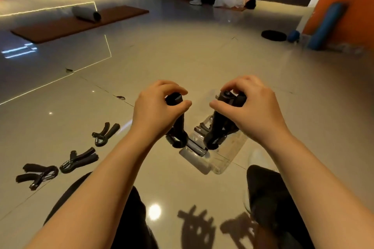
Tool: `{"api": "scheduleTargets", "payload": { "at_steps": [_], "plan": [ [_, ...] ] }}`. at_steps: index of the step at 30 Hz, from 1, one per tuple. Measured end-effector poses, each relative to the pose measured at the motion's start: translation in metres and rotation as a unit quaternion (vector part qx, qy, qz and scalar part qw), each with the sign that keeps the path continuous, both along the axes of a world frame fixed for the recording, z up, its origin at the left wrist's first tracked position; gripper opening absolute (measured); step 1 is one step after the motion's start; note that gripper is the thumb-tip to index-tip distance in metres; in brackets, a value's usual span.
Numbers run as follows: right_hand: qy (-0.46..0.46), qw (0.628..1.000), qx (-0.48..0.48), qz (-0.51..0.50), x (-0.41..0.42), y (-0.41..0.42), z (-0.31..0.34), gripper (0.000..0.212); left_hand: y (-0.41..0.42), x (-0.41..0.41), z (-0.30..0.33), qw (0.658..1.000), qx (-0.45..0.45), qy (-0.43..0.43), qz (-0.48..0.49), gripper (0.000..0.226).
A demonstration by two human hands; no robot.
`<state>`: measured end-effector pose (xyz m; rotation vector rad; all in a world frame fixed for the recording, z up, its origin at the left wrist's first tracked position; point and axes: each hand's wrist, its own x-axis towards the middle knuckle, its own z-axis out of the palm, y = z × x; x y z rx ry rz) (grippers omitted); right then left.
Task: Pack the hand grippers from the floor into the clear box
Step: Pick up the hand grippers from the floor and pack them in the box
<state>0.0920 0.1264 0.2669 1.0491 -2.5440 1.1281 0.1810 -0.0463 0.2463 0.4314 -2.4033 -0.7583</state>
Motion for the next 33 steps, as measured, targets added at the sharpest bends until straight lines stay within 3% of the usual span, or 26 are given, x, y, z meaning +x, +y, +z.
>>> {"api": "scheduleTargets", "payload": {
  "at_steps": [5, 9, 15, 22, 33],
  "plan": [
    [-0.044, 0.995, -0.06, -0.064, -0.032, 0.024, -0.053, 0.03, 0.018, -0.056, -0.003, 0.997, -0.029, -0.007, -0.066, 0.021],
    [-0.055, 0.995, -0.015, -0.079, -0.056, 0.028, -0.045, 0.031, 0.022, -0.093, -0.018, 0.991, -0.071, -0.033, -0.111, 0.023],
    [-0.071, 0.993, 0.034, -0.092, -0.111, 0.016, -0.037, 0.028, 0.002, -0.134, -0.058, 0.988, -0.029, -0.095, -0.114, 0.025],
    [-0.057, 0.995, 0.07, -0.049, -0.173, -0.017, -0.029, 0.029, -0.032, -0.149, -0.084, 0.987, -0.047, -0.143, -0.054, 0.042],
    [0.002, 0.985, 0.095, 0.142, -0.237, -0.081, -0.028, 0.029, -0.031, -0.163, -0.068, 0.988, -0.056, -0.145, 0.019, 0.049]
  ]
}}
